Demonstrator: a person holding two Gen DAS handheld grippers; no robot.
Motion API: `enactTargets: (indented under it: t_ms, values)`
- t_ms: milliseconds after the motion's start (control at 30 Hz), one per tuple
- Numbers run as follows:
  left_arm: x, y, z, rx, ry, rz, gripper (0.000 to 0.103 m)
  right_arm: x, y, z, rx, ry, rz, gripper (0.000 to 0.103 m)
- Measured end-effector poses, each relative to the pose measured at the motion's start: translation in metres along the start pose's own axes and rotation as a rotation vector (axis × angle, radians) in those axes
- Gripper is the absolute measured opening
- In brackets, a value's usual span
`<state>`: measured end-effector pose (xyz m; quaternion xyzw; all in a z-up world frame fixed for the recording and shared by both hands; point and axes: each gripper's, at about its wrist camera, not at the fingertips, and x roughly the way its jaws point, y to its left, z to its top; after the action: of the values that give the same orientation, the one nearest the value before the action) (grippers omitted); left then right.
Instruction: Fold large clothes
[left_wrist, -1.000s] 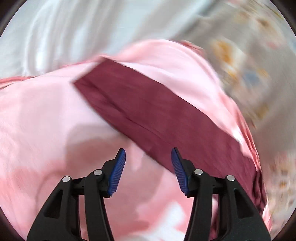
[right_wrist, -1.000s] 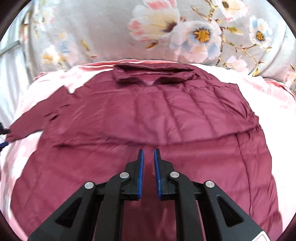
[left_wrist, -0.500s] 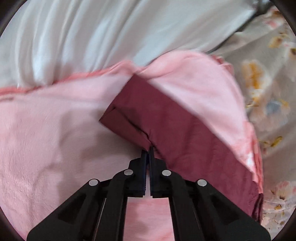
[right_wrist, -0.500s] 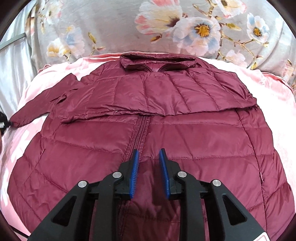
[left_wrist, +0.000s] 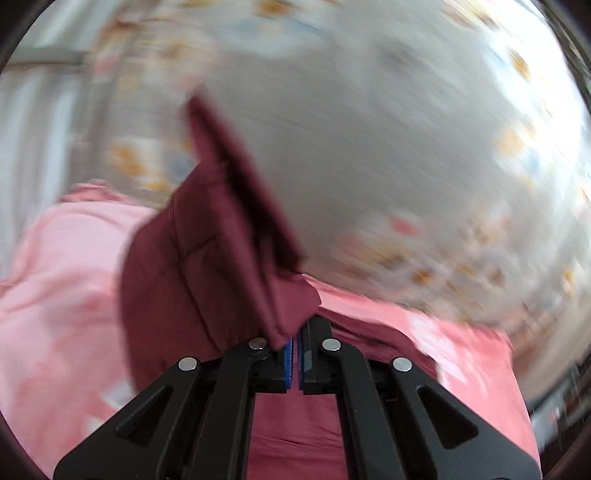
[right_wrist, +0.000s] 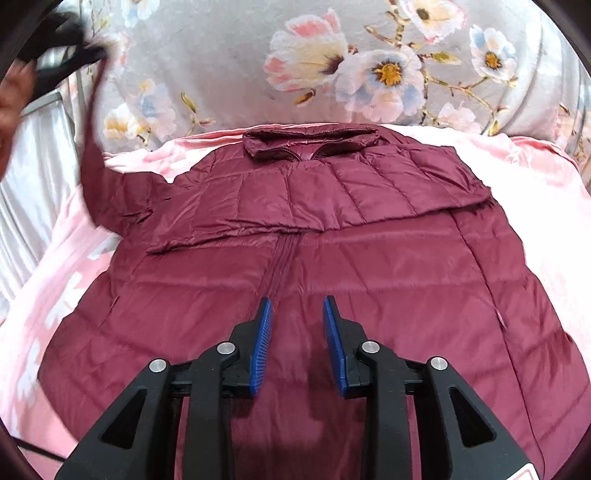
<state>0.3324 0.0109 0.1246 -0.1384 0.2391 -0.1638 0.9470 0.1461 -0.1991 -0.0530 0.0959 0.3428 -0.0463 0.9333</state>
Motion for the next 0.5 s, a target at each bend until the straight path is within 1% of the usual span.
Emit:
enactTargets:
  t_ms: [33, 100, 200, 267, 300, 333, 367, 400, 433, 500]
  values:
    - [0.01, -0.025, -0.011, 0.022, 0.029, -0.027, 0.0, -0.003, -0.003, -0.002, 0.004, 0.0, 0.0, 0.035]
    - [0.034, -0.062, -0.038, 0.054, 0.093, -0.057, 0.0, -0.011, -0.012, -0.01, 0.022, 0.005, -0.005, 0.036]
    - [0.069, -0.095, -0.079, 0.069, 0.202, -0.077, 0.001, -0.016, -0.029, -0.018, 0.052, 0.024, -0.008, 0.036]
    - [0.085, -0.103, -0.103, 0.061, 0.251, -0.08, 0.003, -0.018, -0.038, -0.021, 0.075, 0.034, -0.002, 0.038]
    - [0.094, -0.106, -0.117, 0.056, 0.279, -0.076, 0.011, -0.019, -0.041, -0.021, 0.081, 0.034, -0.001, 0.04]
    - [0.101, -0.111, -0.125, 0.049, 0.295, -0.077, 0.025, -0.02, -0.043, -0.021, 0.085, 0.032, -0.001, 0.043]
    - [0.101, -0.11, -0.133, 0.038, 0.307, -0.079, 0.034, -0.021, -0.045, -0.021, 0.086, 0.029, -0.002, 0.045]
    - [0.099, -0.104, -0.138, 0.022, 0.31, -0.084, 0.053, -0.021, -0.046, -0.02, 0.083, 0.028, -0.005, 0.045]
    - [0.094, -0.097, -0.142, -0.004, 0.302, -0.092, 0.058, -0.02, -0.047, -0.017, 0.071, 0.024, -0.014, 0.046]
    - [0.082, -0.082, -0.142, -0.028, 0.28, -0.101, 0.059, -0.02, -0.049, -0.01, 0.056, 0.008, -0.025, 0.046]
